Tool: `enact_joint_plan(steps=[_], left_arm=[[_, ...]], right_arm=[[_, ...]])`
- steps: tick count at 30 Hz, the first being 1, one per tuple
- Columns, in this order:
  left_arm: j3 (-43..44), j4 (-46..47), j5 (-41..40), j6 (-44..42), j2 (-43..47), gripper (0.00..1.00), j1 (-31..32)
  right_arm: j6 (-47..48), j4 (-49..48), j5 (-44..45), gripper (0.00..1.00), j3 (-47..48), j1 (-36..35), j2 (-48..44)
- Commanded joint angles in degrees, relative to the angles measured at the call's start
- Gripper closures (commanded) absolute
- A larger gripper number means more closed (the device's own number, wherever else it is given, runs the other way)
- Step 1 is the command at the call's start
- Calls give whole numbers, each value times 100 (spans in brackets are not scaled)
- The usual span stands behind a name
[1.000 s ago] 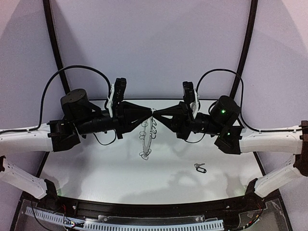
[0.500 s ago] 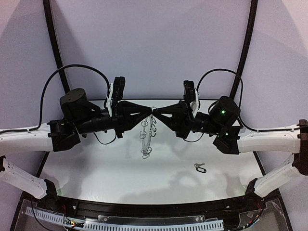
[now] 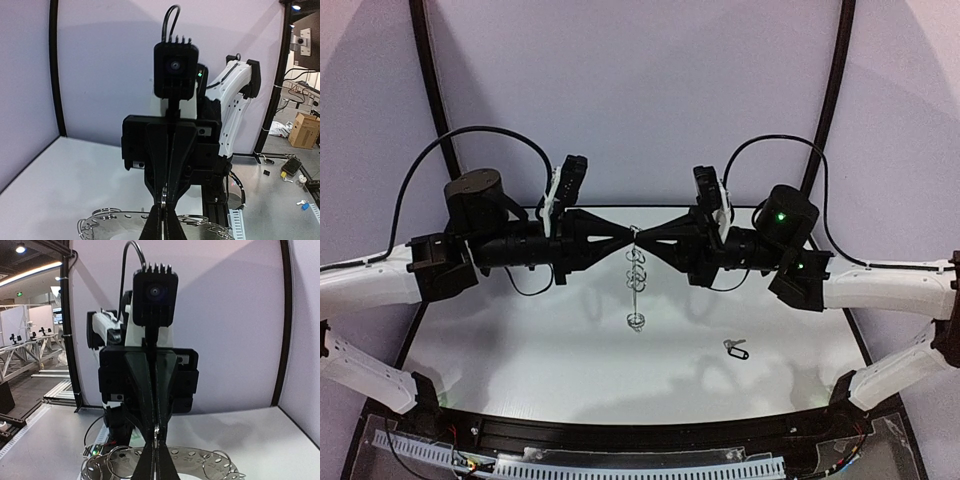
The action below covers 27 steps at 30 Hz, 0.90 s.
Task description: Put the keys on the keyring
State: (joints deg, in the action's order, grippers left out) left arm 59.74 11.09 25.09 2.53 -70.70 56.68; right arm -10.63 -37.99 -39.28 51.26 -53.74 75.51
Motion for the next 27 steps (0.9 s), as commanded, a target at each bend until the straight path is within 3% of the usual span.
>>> enact_joint_plan(steps=[1,4,6,10,14,16,22,27], left_arm=[[18,-740,-594,332,-347,99,92],[117,-944,-693,234,-352,99,92],[-2,-810,-739,201,-262,99,96],[-567,-81,-954,133,219,99,95],[-1007,312,-1026,-395,605,99,89],[-1087,364,-1023,-558,636,99,91],[-1567,1223,-947,-867,502,99,95],[-1949,1886,-676,-1091,466,99,95]], right_arm=[[329,725,-291,100,199,-224,18],[365,865,-305,98,229,-223,12],[380,979,-245,87,238,-221,-29],[463,1288,64,53,123,-216,-288],[640,1730,656,13,-131,-197,-795],[756,1944,962,2,-300,-197,-1115],[672,3769,3004,2,-242,-138,-1856],[-55,5204,3996,2,-26,161,-1884]])
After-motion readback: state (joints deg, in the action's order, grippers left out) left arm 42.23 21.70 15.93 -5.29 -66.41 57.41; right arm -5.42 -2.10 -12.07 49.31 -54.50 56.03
